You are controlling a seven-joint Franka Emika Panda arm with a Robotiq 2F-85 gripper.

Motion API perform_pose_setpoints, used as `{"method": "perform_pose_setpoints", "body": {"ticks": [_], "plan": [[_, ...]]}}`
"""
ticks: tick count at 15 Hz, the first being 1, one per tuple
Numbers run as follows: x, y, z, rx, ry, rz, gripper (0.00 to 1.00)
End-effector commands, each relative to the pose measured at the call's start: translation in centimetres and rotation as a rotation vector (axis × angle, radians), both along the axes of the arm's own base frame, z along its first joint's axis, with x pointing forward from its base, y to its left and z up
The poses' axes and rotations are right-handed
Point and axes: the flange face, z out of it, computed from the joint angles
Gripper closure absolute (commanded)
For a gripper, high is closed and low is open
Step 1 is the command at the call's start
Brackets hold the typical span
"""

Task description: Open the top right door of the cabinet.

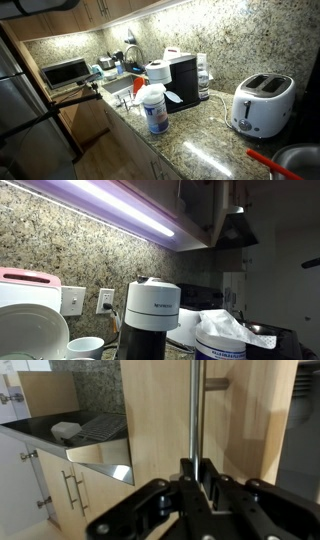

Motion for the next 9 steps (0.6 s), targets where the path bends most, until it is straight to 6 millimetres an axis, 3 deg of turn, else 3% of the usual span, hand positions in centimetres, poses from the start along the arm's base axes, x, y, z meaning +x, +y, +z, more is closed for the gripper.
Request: {"method": "perform_pose_setpoints", "body": {"ticks": [1,5,9], "plan": [[-5.4,-5.2,1.4,0.020,-0.080,-0.142,0.96],[-7.5,-6.5,1.0,0.028,-0.097,-0.196,0.96],[-6.9,-4.4,0.4,0.028,-0.073,-0.087,0.96]]}}
